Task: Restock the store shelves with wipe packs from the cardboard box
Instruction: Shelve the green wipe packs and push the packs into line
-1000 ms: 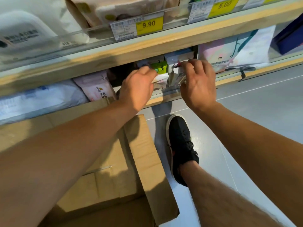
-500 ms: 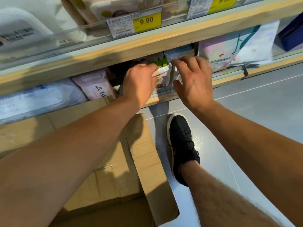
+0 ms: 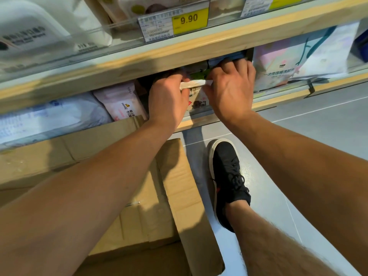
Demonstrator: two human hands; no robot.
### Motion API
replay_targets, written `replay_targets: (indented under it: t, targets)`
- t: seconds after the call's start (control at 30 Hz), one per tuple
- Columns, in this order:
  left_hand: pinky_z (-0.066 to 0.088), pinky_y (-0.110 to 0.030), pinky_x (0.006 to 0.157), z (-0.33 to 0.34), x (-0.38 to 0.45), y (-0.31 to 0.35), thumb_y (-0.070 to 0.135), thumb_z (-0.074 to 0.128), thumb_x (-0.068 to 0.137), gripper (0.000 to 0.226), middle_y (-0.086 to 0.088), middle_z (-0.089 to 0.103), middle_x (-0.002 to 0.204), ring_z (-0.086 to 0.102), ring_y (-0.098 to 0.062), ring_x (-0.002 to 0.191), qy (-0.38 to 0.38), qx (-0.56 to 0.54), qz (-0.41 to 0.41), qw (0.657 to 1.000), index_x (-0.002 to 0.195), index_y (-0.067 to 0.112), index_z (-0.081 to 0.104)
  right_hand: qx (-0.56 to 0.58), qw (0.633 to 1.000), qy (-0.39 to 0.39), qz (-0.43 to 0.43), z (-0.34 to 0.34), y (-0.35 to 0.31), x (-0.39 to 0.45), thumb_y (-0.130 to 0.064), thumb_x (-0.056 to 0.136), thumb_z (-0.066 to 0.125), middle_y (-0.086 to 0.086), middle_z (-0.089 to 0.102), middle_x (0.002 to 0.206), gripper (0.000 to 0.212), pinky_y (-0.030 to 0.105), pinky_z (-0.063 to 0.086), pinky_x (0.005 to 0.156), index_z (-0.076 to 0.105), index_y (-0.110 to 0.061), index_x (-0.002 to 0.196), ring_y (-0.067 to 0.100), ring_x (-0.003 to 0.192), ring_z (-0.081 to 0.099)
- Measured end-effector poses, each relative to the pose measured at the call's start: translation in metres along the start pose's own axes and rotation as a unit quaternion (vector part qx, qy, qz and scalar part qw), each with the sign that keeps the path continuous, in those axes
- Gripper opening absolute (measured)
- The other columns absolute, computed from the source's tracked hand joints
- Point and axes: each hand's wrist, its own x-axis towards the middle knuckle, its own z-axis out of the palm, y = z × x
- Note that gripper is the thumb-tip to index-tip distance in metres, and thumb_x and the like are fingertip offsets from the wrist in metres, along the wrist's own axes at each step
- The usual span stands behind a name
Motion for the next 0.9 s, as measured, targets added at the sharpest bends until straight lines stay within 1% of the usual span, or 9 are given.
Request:
replay_targets:
  t: [0.17,0.27,0.33,0.43,0.5,0.57,0.67,0.77,0.9]
  targets:
    - [0.04,-0.032,0.068,0.009,0.002,-0.001,0.02,0.062,0.086,0.016,-0.015,0.068,0.088,0.06,-0.033,0.083,-0.026,0.045,-0.025,0.998,0.094,0.007,0.067,-0.024,0.999,-0.034,0.011,0.0,0.0,0.005,-0.039,0.086,0.061,0.013,0.061,0.107,0.033,0.046,0.027,0.099,0.068,-0.014,0.107,0.036,0.109,0.045]
    - [0.042,-0.038,0.065,0.007,0.001,-0.002,0.026,0.065,0.083,0.022,-0.018,0.066,0.082,0.058,-0.038,0.079,-0.024,0.054,-0.028,0.998,0.09,0.005,0.065,-0.006,1.0,-0.013,0.018,0.002,-0.002,0.001,-0.038,0.083,0.062,0.014,0.059,0.105,0.034,0.046,0.032,0.094,0.065,-0.012,0.106,0.036,0.106,0.048]
    - [0.046,-0.042,0.07,0.0,-0.004,0.001,0.032,0.067,0.081,0.032,-0.02,0.063,0.087,0.057,-0.039,0.083,-0.012,0.081,-0.031,0.996,0.099,0.005,0.063,0.025,0.999,0.021,0.023,-0.003,0.0,-0.006,-0.04,0.08,0.064,0.013,0.057,0.105,0.039,0.045,0.033,0.092,0.06,-0.012,0.107,0.035,0.102,0.049]
    - [0.043,-0.044,0.082,-0.011,-0.03,0.008,0.026,0.066,0.077,0.038,-0.014,0.056,0.108,0.05,-0.034,0.098,-0.011,0.087,0.063,0.994,0.112,0.011,0.06,0.073,0.996,0.044,0.013,-0.015,0.006,-0.03,-0.038,0.08,0.06,0.012,0.053,0.105,0.038,0.042,0.034,0.088,0.055,-0.012,0.108,0.032,0.097,0.047]
    - [0.041,-0.044,0.089,-0.011,-0.05,0.009,0.027,0.065,0.074,0.051,-0.012,0.053,0.125,0.046,-0.032,0.112,-0.063,0.107,0.162,0.979,0.122,0.012,0.058,0.079,0.997,0.016,-0.01,-0.015,0.016,-0.051,-0.034,0.08,0.059,0.013,0.052,0.107,0.04,0.042,0.036,0.086,0.054,-0.011,0.111,0.032,0.098,0.046]
    - [0.032,-0.049,0.104,-0.007,-0.058,0.008,0.041,0.061,0.076,0.072,-0.012,0.037,0.147,0.032,-0.034,0.133,-0.153,0.196,0.189,0.95,0.141,0.015,0.042,0.065,0.997,-0.038,-0.023,-0.01,0.026,-0.065,-0.034,0.079,0.062,0.014,0.05,0.123,0.054,0.043,0.039,0.093,0.049,-0.01,0.125,0.033,0.109,0.045]
    - [0.012,-0.053,0.114,0.001,-0.051,0.007,0.058,0.05,0.083,0.087,-0.008,-0.001,0.16,0.002,-0.033,0.145,-0.227,0.287,0.15,0.918,0.152,0.02,0.012,0.058,0.99,-0.13,-0.009,-0.001,0.032,-0.065,-0.038,0.075,0.071,0.014,0.025,0.153,0.091,0.044,0.027,0.115,0.024,-0.012,0.149,0.034,0.138,0.027]
    - [0.011,-0.057,0.114,0.009,-0.043,0.011,0.063,0.045,0.082,0.089,-0.007,-0.008,0.16,-0.002,-0.033,0.145,-0.225,0.317,0.137,0.911,0.152,0.019,0.01,0.055,0.984,-0.171,-0.003,0.004,0.029,-0.054,-0.042,0.076,0.072,0.012,0.004,0.161,0.106,0.044,0.017,0.12,0.007,-0.014,0.154,0.033,0.147,0.01]
    - [0.011,-0.059,0.113,0.017,-0.04,0.013,0.061,0.048,0.082,0.088,-0.005,-0.005,0.159,-0.001,-0.033,0.144,-0.223,0.324,0.12,0.912,0.151,0.02,0.012,0.047,0.982,-0.183,-0.005,0.008,0.022,-0.048,-0.045,0.077,0.07,0.015,0.0,0.161,0.108,0.044,0.011,0.121,0.003,-0.011,0.154,0.034,0.148,0.002]
